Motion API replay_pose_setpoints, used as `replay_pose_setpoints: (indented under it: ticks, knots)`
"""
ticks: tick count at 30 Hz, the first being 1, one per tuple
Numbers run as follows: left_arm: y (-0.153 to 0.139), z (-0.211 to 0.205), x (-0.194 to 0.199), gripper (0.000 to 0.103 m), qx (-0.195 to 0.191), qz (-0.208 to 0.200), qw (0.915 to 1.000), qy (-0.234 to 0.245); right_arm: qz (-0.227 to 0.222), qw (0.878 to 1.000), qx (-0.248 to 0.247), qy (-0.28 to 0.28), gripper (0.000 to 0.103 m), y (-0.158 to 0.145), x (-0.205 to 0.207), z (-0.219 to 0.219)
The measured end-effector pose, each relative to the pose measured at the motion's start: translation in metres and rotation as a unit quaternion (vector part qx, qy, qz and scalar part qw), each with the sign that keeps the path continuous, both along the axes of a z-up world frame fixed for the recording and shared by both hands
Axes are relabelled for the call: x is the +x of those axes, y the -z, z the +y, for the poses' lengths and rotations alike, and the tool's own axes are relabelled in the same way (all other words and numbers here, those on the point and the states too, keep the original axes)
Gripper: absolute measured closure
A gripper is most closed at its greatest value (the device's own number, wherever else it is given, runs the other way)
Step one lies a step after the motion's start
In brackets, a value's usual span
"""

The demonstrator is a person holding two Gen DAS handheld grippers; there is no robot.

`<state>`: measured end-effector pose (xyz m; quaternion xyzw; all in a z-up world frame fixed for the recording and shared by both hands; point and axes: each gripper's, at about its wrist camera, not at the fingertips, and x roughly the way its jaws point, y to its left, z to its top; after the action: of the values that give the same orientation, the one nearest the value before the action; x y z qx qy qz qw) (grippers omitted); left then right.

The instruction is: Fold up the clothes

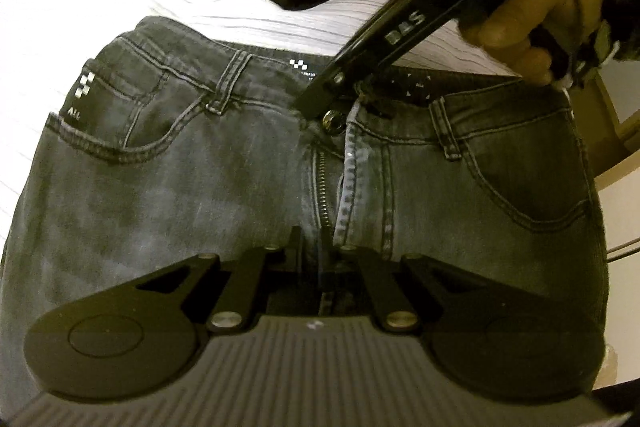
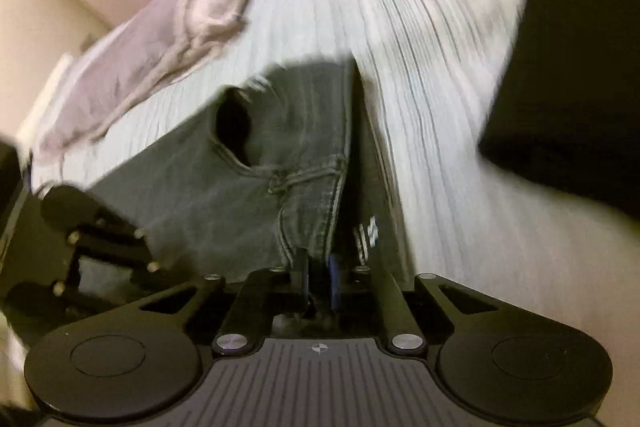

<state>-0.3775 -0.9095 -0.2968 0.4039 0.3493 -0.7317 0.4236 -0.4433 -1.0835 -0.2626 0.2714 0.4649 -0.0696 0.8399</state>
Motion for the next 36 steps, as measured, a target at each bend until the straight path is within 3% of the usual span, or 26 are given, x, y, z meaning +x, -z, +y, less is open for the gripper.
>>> replay_pose_setpoints:
  ticks: [2,3,5,7,9,10,11,15,22,25,27,31,36]
  knots:
    - [-0.003,-0.008,-0.004,0.101,-0.012,0.009,0.9999,0.006,0.014,0.997,-0.056,-0.042,0.096,-0.021,0.007,0.008]
    - [0.0,-0.013,-0.007,0.1,-0.009,0.01,0.9999,0.008,0.035,0.994,-0.077,-0.067,0.096,-0.017,0.014,0.013]
    - [0.011,-0.021,-0.011,0.098,0.004,0.01,0.9999,0.008,0.061,0.992,-0.078,-0.072,0.095,0.002,0.022,0.012]
    - [0.019,-0.025,-0.01,0.098,0.018,0.011,0.9998,0.003,0.061,0.996,-0.056,-0.041,0.094,0.016,0.021,0.004]
    - [0.015,-0.022,-0.004,0.094,0.016,0.018,0.9997,-0.005,0.032,0.999,-0.033,0.016,0.076,0.009,0.004,-0.004]
    - [0.011,-0.019,0.0,0.092,0.015,0.021,0.9996,-0.012,0.018,0.999,-0.023,0.043,0.054,0.004,-0.004,-0.007]
    - [0.007,-0.016,0.005,0.089,0.013,0.024,0.9994,-0.019,0.006,0.998,-0.02,0.066,0.043,-0.003,-0.015,-0.008]
    - [-0.006,-0.009,0.015,0.086,0.006,0.045,0.9983,-0.037,-0.029,0.995,0.007,0.098,0.043,-0.022,-0.045,0.003]
    - [-0.006,-0.013,-0.008,0.086,-0.013,0.024,0.9996,0.002,0.032,0.999,-0.024,0.005,0.051,0.004,-0.035,0.04]
    - [-0.016,-0.011,-0.003,0.086,-0.022,0.026,0.9994,0.0,0.029,0.999,-0.016,0.018,0.083,0.006,-0.041,0.037]
    - [-0.02,-0.007,-0.001,0.085,-0.025,0.021,0.9995,-0.002,0.024,0.999,-0.014,0.025,0.088,-0.003,-0.046,0.035]
    - [-0.028,0.001,0.003,0.083,-0.037,0.017,0.9992,-0.005,0.009,0.999,-0.037,0.016,0.088,-0.023,-0.031,0.035]
    - [0.003,-0.005,-0.008,0.08,0.0,-0.016,0.9999,0.003,0.042,0.998,-0.044,0.017,0.086,0.01,-0.017,0.032]
